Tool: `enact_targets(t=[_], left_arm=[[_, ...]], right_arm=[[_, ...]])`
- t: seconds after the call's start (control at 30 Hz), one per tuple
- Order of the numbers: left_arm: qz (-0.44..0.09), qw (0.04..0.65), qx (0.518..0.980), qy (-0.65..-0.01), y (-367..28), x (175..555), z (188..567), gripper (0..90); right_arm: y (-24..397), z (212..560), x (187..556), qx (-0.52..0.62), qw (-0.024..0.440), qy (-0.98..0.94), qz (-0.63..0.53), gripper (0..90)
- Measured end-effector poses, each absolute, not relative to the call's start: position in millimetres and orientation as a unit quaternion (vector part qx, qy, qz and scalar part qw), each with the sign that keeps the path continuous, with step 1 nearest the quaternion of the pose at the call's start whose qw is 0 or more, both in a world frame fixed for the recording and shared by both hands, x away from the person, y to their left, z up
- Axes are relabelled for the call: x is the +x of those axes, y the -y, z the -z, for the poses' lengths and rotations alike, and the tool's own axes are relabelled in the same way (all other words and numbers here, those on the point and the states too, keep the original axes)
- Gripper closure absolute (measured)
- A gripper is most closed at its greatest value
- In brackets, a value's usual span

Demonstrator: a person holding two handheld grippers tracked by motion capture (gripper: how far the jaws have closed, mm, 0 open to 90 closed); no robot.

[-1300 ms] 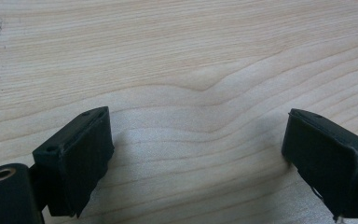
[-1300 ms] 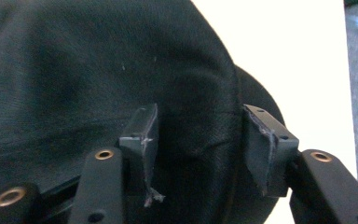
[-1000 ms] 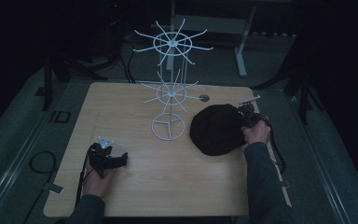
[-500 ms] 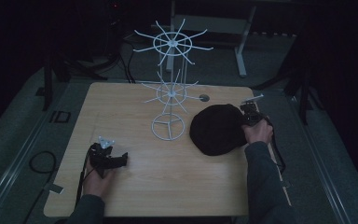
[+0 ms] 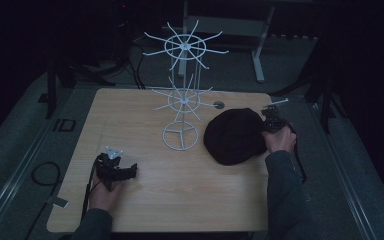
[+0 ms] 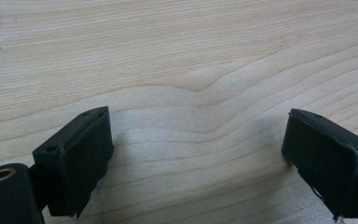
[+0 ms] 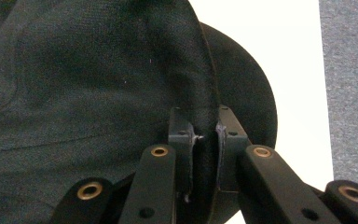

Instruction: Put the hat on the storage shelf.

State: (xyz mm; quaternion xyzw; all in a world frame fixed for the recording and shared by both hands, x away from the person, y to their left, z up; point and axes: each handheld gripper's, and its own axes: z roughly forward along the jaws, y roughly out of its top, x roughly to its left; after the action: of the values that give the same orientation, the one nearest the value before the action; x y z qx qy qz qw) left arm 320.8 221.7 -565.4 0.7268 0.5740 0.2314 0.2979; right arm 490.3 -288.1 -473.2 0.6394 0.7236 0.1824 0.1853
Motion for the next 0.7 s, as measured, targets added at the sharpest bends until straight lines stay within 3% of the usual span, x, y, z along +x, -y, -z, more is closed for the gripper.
enact_targets(t=[0.7], left_arm=[[-0.231,0.298,0.727,-0.574,-222,321,565,9.2]], right_arm=[[300,430,482,0.64,0.171,-0.708,-0.244,80.2]])
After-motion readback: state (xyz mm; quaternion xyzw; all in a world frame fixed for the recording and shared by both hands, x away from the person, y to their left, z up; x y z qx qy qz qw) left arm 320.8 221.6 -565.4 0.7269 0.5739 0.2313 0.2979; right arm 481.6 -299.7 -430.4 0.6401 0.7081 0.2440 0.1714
